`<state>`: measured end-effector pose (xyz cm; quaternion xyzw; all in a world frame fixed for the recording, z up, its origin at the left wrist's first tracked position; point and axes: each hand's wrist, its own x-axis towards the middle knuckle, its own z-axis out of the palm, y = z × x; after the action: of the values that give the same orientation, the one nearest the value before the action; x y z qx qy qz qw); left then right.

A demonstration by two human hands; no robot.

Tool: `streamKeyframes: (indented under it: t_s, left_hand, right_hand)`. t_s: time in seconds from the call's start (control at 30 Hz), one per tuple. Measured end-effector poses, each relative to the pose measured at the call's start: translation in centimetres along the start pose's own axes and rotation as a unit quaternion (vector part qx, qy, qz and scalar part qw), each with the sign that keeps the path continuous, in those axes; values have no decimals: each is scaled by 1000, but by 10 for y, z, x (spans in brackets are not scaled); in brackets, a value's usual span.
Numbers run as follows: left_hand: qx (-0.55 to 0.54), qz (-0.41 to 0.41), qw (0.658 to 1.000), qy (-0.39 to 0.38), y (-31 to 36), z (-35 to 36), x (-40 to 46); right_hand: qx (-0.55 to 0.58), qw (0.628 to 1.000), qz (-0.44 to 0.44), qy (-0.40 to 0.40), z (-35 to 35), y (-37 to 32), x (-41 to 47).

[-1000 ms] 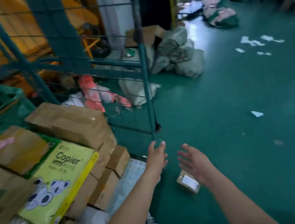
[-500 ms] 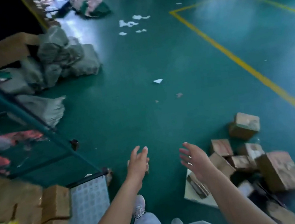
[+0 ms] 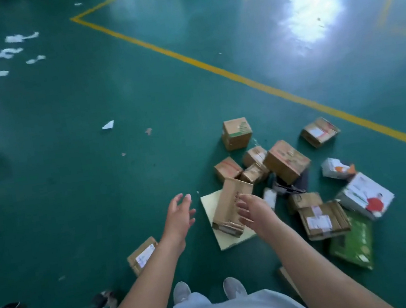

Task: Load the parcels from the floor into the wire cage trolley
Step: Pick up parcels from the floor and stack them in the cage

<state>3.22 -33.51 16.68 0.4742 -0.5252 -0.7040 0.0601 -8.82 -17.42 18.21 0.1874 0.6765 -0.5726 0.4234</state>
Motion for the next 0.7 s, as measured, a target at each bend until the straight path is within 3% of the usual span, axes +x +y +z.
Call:
streamKeyframes:
  t_s: [0.3, 0.7]
  left_hand:
    - [84, -36, 983, -156, 0, 31, 12]
    - [172, -52, 943, -282, -4, 133, 17]
  right_hand:
    - [116, 981, 18, 154, -38, 60, -29]
    - [255, 931, 16, 259, -112, 77, -41]
